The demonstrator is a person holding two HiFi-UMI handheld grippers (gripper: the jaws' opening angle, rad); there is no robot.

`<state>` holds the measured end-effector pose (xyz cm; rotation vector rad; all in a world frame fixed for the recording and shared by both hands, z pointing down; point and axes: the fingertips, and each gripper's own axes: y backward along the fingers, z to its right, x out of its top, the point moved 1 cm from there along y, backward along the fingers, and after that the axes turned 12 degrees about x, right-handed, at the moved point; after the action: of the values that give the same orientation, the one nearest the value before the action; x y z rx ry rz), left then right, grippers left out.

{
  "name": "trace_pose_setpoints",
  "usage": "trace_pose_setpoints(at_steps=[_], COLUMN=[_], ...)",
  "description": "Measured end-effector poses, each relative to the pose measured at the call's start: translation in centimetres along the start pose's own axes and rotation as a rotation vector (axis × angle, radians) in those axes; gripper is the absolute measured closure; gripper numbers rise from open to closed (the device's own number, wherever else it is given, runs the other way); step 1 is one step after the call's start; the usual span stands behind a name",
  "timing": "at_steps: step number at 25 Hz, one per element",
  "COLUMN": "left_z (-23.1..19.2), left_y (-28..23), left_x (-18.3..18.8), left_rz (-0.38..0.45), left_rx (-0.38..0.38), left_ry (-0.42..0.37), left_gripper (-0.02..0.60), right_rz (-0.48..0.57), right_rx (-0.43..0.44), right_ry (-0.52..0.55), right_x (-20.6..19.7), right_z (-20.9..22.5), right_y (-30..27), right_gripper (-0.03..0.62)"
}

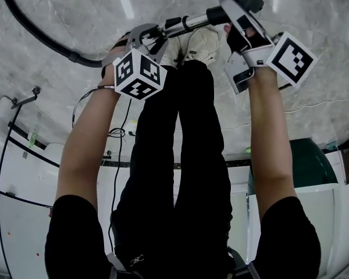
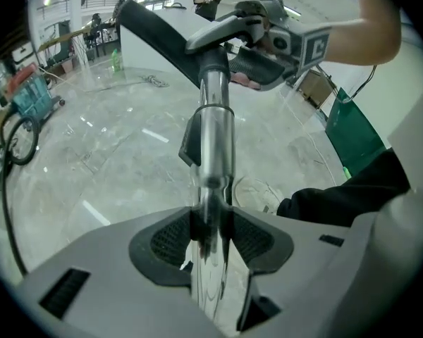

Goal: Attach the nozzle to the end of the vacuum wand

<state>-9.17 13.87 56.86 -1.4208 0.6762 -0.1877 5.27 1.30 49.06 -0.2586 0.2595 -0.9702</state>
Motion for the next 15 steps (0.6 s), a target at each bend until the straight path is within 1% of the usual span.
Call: trace_pose_setpoints(at_steps=[1, 2, 4, 5, 6, 7, 9, 10, 11, 12, 13, 14, 15], left_z=[0.0, 0.0, -0.1, -0.1, 0.1, 0.3, 0.7, 0.9, 1.2, 1.5, 1.5, 1.4, 1.3], left_y=[-0.1, -0.1, -0.1, -0.2, -0.4, -0.8, -2.0, -2.5, -2.8, -2.9, -2.8, -2.7, -2.5], left_x=[-0.4, -0.9, -1.4, -1.4, -1.2, -0.7, 0.4, 0.8, 1.1, 1.2, 1.4, 1.5, 1.6], left_rz=[-0.005, -0.007, -0.007, -0.008, -0.008, -0.005, -0.006, -0.011, -0.013, -0.008, 0.004, 0.017, 0.029], left_rx=[-0.005, -0.014, -0.038, -0.046, -0.046, -0.032, 0.005, 0.008, -0.007, -0.036, -0.071, -0.104, -0.138], left_ry=[-0.001, 0.007, 0.04, 0.052, 0.049, 0.03, -0.027, -0.048, -0.062, -0.068, -0.067, -0.062, -0.057], left_gripper=[0.411, 0.411, 0.411, 0.41, 0.411, 0.411, 0.411, 0.412, 0.424, 0.429, 0.431, 0.433, 0.433], right_rz=[-0.03, -0.07, -0.15, -0.177, -0.189, -0.188, -0.183, -0.188, -0.194, -0.195, -0.189, -0.178, -0.167], right_rx=[-0.019, -0.002, 0.071, 0.08, 0.058, 0.011, -0.112, -0.165, -0.198, -0.202, -0.172, -0.113, -0.032], right_ry=[-0.025, -0.017, 0.045, 0.064, 0.059, 0.035, -0.019, -0.031, -0.034, -0.036, -0.036, -0.028, 0.001], right_x=[-0.6, -1.1, -1.7, -1.8, -1.8, -1.6, -1.4, -1.5, -1.7, -1.9, -1.9, -1.9, -1.9], right_z=[0.1, -0.1, -0.6, -0.4, 0.0, 0.6, 1.6, 1.7, 1.6, 1.3, 1.0, 0.5, -0.1], right_y=[-0.4, -0.8, -1.3, -1.3, -1.1, -0.9, -0.4, -0.2, 0.0, -0.1, -0.2, -0.6, -0.9], right_gripper=[0.407, 0.407, 0.407, 0.407, 0.407, 0.408, 0.408, 0.408, 0.408, 0.408, 0.408, 0.408, 0.407])
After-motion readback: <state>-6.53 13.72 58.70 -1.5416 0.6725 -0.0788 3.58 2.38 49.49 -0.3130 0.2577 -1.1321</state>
